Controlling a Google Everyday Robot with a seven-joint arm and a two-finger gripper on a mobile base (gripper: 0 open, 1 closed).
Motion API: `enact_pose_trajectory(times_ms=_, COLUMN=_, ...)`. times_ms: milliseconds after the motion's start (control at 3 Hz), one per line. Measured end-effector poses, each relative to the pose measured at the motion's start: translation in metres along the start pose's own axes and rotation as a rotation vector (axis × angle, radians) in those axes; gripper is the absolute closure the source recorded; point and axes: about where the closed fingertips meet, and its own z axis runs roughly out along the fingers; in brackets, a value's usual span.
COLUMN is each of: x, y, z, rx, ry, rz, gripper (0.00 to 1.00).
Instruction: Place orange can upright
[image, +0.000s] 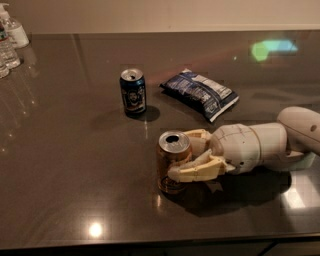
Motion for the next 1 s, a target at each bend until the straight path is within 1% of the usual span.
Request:
enact_pose_trajectory(times_ms=333, x=-0.0012, y=0.0002, z=0.002, rx=-0.003, ry=0.003, rz=-0.003, gripper=0.12)
enact_pose_trajectory(times_ms=667, x=-0.0021, y=0.0003, z=0.0039, rx=-0.005, ry=0.005, rz=-0.005, gripper=0.0)
enact_pose_trajectory(times_ms=1000, x=-0.0021, y=0.0003, z=0.004, rx=-0.005, ry=0.005, rz=-0.005, gripper=0.0)
